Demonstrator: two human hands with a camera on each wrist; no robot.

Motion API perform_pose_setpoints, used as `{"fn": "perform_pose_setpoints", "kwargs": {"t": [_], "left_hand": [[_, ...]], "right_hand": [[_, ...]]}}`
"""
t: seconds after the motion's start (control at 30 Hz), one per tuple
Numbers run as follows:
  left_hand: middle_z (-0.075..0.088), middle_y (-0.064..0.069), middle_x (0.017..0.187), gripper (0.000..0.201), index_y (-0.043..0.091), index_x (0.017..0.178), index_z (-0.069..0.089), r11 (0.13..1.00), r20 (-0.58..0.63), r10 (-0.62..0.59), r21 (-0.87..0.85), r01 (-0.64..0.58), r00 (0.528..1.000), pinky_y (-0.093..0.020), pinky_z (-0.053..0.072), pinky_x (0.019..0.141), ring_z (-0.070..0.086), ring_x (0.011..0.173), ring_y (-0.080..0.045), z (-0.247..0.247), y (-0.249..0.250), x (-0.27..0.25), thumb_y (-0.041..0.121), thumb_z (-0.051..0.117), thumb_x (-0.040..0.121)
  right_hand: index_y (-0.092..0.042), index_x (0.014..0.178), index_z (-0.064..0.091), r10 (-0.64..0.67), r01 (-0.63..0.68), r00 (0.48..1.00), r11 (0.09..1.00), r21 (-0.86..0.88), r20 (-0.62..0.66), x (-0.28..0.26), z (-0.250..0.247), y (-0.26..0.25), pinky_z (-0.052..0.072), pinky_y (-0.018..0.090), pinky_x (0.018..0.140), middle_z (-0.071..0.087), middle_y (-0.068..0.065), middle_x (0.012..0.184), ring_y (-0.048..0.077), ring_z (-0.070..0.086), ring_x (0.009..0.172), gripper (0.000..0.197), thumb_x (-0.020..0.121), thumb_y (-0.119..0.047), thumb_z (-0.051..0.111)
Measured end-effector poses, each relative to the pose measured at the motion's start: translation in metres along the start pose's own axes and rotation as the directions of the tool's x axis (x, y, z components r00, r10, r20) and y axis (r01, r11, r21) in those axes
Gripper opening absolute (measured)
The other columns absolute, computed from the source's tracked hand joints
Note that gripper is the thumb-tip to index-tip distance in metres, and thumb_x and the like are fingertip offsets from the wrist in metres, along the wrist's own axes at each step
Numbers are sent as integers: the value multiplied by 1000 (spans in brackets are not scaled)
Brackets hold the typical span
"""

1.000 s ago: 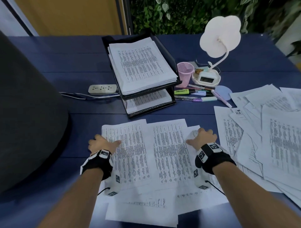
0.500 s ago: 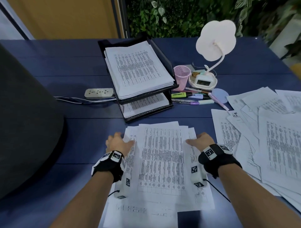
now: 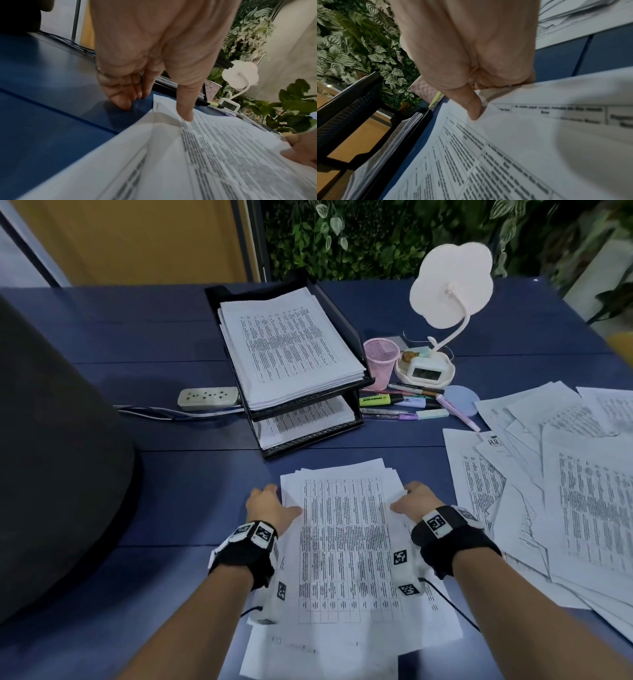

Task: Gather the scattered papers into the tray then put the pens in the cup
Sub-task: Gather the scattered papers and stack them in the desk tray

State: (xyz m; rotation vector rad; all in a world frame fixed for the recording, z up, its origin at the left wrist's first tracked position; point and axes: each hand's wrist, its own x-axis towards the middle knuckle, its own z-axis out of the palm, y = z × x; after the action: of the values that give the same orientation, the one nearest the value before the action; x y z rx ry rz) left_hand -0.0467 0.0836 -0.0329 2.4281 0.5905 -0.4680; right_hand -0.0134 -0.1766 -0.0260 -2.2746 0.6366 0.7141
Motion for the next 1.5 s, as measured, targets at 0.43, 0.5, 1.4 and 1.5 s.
{"fn": "perform_pose_setpoints", "kwargs": {"t": [0.43, 0.5, 1.4, 1.5], "left_hand": [[44, -15, 131, 86, 1, 131, 36, 968, 43, -41, 251, 29, 998, -39, 44, 97, 44, 123, -30, 22, 22, -23, 41, 81, 70], [47, -13, 130, 83, 3, 129, 38, 963, 43, -36, 268, 23, 998, -39, 44, 97, 44, 123, -29, 22, 24, -21, 40, 82, 68], [61, -13, 111, 22, 6, 112, 59, 833, -141, -140, -552, 40, 980, -34, 43, 91, 56, 103, -29, 3, -3, 28, 17, 47, 97], [59, -7, 106, 17, 14, 113, 51, 831, 8, 9, -556, -3, 1000, -29, 44, 84, 55, 95, -24, 9, 13, 18, 18, 43, 99]], "right_hand": [[-3, 80, 57, 81, -89, 984, 995, -50, -158, 1, 2, 11, 43, 23, 59, 60, 11, 79, 26, 58, 76, 4, 81, -6, 58], [-5, 69, 51, 73, -85, 986, 994, -72, -152, -2, 2, 9, 43, 23, 55, 55, 7, 69, 25, 57, 72, 15, 82, -7, 58], [-2, 123, 57, 18, -19, 1000, 994, 105, 9, 3, -19, 14, 46, 31, 93, 59, 15, 127, 30, 56, 118, 38, 88, -14, 62], [-4, 125, 57, -4, 0, 1000, 991, 134, 31, 3, -16, 9, 42, 23, 81, 60, 15, 127, 29, 55, 119, 36, 90, -12, 59]]}}
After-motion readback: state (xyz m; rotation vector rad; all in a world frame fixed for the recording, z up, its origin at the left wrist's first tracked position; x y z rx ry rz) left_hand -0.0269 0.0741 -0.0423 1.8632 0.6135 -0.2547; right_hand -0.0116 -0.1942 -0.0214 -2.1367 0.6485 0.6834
